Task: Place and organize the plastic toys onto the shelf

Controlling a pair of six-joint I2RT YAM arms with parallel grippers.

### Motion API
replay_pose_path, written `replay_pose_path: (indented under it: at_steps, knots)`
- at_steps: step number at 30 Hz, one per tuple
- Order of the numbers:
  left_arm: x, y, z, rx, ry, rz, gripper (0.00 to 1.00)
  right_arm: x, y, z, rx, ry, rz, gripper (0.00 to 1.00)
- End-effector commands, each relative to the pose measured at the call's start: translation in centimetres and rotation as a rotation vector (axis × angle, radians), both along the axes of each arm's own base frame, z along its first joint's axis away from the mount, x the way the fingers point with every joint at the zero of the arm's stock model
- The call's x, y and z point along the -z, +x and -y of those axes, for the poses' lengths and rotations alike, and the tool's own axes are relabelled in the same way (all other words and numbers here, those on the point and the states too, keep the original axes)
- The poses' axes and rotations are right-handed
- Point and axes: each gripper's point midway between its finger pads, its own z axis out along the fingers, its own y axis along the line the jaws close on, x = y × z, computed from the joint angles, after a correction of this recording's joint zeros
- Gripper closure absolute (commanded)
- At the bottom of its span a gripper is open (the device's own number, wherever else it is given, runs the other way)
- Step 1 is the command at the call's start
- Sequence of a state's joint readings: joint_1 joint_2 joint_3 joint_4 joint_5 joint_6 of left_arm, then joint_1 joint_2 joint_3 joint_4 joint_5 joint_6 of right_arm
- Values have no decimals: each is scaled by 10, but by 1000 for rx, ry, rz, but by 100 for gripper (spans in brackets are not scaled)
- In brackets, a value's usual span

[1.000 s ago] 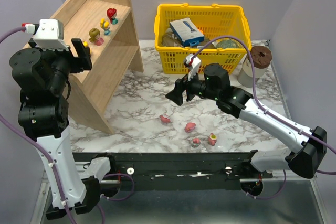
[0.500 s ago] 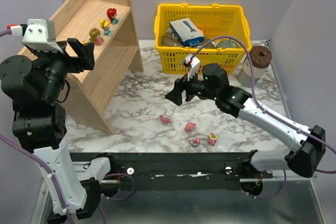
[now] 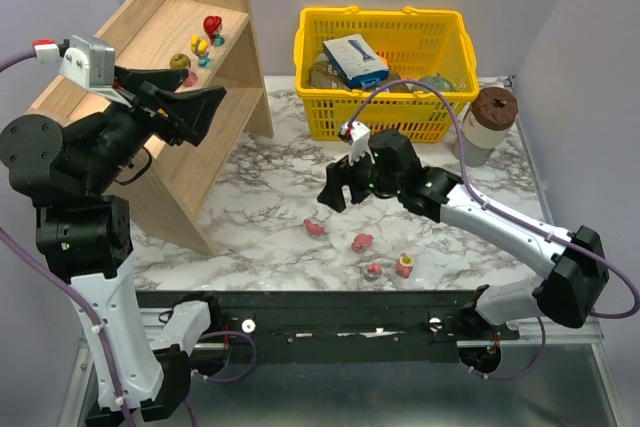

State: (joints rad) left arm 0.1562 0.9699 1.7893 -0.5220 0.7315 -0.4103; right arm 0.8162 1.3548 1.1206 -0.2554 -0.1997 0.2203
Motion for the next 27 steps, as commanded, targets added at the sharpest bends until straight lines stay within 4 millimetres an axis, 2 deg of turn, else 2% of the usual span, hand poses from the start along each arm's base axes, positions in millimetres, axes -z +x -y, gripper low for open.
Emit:
replay_pose_path:
  at_steps: [1,5,6,7,9,10,18,23,24,27]
  knots:
    - [5,2,24,163,-83,-45,17,45,-5,2,-53,-102,-71,14]
    - [12,4,40,200,-76,-68,17,67,-10,-9,-137,-117,-87,14]
    - [13,-3,51,236,-63,-72,17,72,-11,-10,-154,-121,-89,14]
    - [15,6,53,220,-65,-88,18,75,-10,-13,-170,-121,-78,15]
    - [19,8,60,222,-45,-103,19,88,-9,-17,-174,-139,-91,14]
    - [21,6,70,253,-38,-117,19,92,-9,-18,-186,-142,-90,15]
    - [19,-1,86,290,0,-97,19,140,-22,-32,-251,-172,-214,19]
    - [33,0,109,329,32,-116,20,152,-18,-34,-143,-155,-287,30]
    - [38,-6,121,366,41,-125,20,156,-21,-33,-127,-152,-309,32]
    - [50,-3,131,345,74,-143,20,161,-34,-39,-144,-100,-394,35]
